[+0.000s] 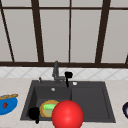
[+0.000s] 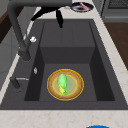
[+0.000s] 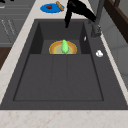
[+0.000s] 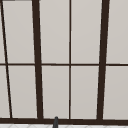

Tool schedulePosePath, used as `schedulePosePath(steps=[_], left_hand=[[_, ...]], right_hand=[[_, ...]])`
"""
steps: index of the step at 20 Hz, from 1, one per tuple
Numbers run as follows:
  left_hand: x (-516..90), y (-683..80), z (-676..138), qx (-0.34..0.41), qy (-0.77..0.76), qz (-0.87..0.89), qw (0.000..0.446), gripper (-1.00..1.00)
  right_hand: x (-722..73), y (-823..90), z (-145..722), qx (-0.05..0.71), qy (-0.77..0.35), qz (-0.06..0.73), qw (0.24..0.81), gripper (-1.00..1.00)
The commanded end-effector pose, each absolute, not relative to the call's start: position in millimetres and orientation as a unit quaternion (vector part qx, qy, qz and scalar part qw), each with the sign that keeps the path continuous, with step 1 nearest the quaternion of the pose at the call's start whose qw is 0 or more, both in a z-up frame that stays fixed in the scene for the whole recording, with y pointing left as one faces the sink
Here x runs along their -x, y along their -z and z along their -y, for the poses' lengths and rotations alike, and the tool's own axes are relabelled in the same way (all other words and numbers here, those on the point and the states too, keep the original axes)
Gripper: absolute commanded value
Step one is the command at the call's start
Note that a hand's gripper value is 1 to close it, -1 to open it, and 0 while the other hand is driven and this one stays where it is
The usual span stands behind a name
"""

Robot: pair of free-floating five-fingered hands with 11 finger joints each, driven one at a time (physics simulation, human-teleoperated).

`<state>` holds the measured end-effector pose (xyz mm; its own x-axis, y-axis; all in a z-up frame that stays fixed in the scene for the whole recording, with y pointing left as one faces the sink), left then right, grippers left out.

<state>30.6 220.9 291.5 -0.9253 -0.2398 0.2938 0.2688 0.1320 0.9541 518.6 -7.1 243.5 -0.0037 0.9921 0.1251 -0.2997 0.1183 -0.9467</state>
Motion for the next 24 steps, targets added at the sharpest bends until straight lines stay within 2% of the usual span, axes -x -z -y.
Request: schedulePosePath(steps=[1,14,24], left_hand=[[-31,-292,-221,0.010,0.659,0.727,0.193,0.00],[-31,-292,-221,0.010,0.659,0.727,0.193,0.00],[-31,-292,-221,0.010,0.659,0.727,0.193,0.00]], right_hand=[[-540,-233,7,0.362,-0.570,0.414,0.610,-1.00],[-632,-227,5,0.306,-0.608,0.358,0.639,-1.00],[-685,-180,-13,0.349,-0.607,0.360,0.617,-1.00]])
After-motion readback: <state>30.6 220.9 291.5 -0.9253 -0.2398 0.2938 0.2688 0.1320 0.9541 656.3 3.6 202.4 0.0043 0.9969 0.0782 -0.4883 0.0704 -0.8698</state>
